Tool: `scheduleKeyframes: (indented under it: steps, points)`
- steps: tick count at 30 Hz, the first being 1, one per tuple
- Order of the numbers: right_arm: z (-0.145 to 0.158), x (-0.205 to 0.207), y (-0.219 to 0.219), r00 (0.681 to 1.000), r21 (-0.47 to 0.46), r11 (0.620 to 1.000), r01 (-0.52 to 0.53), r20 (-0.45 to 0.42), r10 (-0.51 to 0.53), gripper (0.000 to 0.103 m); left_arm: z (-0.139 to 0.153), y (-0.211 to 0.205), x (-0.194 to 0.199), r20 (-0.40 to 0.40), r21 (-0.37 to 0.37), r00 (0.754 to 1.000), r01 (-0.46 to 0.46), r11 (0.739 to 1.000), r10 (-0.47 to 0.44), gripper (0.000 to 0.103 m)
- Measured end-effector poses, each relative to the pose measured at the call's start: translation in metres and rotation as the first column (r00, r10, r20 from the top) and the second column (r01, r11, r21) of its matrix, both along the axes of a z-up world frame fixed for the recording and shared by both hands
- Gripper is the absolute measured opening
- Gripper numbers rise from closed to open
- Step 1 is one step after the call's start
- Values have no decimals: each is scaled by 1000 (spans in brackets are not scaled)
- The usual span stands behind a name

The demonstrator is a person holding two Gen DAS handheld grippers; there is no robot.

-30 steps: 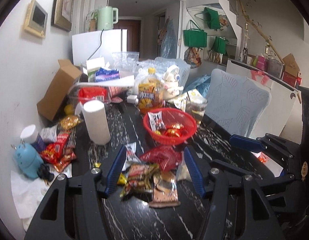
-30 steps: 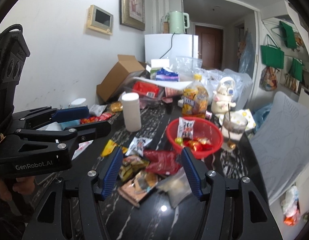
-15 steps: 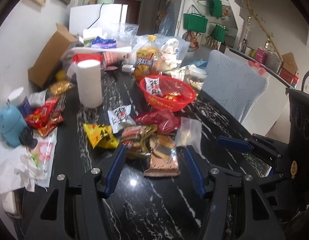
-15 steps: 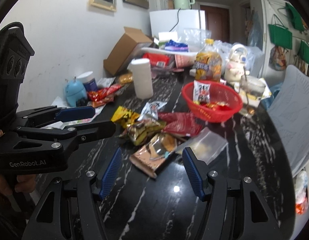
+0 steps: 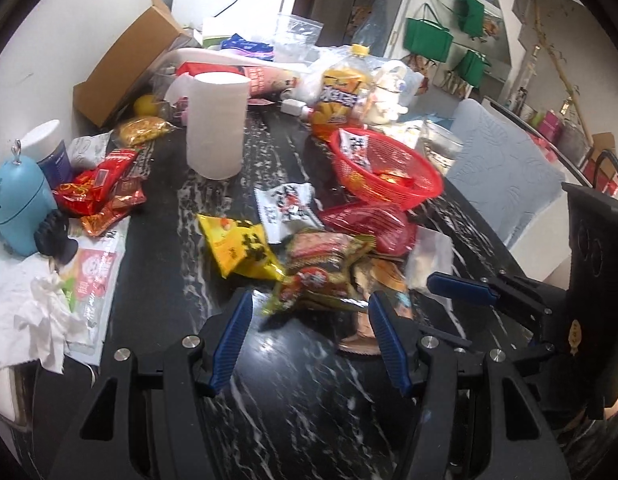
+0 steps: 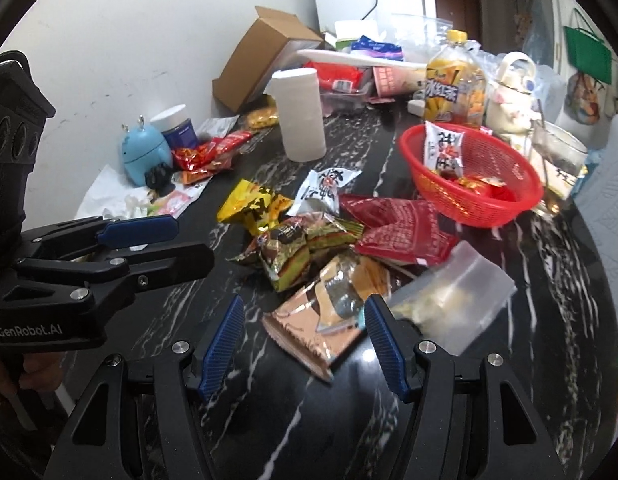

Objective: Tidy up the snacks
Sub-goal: 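Grasp the yellow HUA snack bag with the left tool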

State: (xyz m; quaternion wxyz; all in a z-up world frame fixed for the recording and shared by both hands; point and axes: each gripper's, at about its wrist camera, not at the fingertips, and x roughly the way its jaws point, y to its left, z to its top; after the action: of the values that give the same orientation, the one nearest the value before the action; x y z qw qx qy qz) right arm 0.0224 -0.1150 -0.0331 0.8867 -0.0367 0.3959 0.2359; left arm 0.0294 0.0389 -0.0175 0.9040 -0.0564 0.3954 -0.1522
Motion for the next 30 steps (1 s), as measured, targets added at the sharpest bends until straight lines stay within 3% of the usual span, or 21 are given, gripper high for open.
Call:
scheduleKeyframes:
  steps: [16,30]
  points:
    - [8,74,8,999,-64,997,-34,28,36,63,-23,20,77,-78,23,989,-122,992,124,59]
    - [10,110,18,997,-109,992,-63,35,68,63,-60,20,110,-198,-3,974,-112,994,110,59]
